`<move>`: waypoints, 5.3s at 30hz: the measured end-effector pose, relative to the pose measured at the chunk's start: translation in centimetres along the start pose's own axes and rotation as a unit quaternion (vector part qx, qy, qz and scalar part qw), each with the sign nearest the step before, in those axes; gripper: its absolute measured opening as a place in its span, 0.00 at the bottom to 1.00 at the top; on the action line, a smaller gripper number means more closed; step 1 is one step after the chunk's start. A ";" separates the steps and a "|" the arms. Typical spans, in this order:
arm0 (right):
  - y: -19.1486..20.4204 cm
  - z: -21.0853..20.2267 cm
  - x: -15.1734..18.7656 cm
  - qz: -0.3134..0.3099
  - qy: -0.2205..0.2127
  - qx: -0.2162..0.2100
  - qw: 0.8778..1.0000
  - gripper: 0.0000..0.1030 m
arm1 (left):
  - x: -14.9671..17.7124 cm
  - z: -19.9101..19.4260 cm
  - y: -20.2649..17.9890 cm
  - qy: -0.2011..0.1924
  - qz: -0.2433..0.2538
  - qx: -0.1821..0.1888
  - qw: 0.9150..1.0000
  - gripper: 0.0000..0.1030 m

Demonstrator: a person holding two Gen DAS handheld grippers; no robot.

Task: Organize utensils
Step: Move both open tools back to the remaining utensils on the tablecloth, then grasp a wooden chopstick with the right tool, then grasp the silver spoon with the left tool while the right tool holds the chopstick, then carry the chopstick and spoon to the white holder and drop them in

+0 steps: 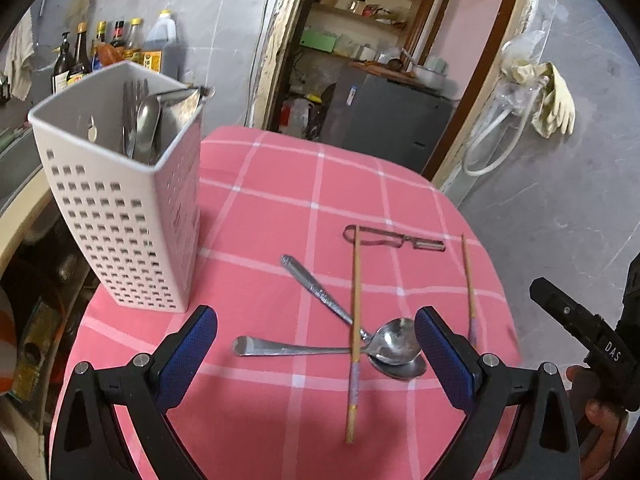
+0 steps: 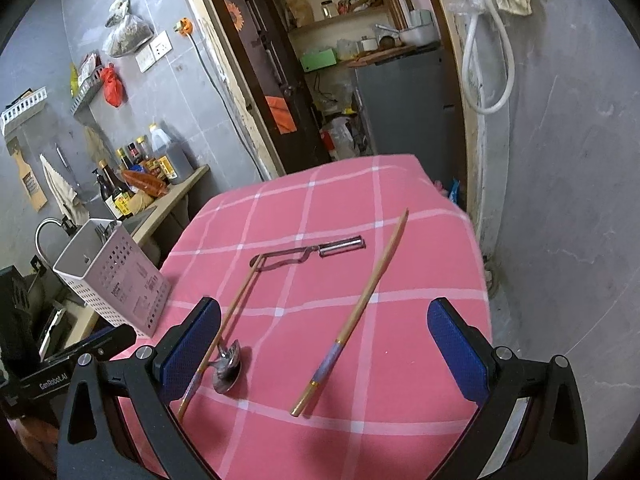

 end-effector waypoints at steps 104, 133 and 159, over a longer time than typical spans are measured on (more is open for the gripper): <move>0.8 10.0 5.1 0.116 0.173 -0.076 0.975 0.06 | 2.4 6.3 -8.2 0.141 0.138 0.132 0.971 0.07; 0.2 7.1 6.2 0.143 0.156 -0.075 0.974 0.06 | 3.9 5.0 -6.3 0.149 0.177 0.117 0.966 0.07; 1.4 7.2 5.4 0.132 0.149 -0.087 0.976 0.06 | 2.8 5.5 -6.3 0.118 0.209 0.050 0.970 0.05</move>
Point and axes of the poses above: each gripper's, at about its wrist camera, not at the fingertips, and z roughly the way its jaws point, y to its left, x to its underside, the point moved 7 cm from there along z, roughly the way its jaws point, and after that the axes turned 8 degrees about -y, right-handed, at the moved point
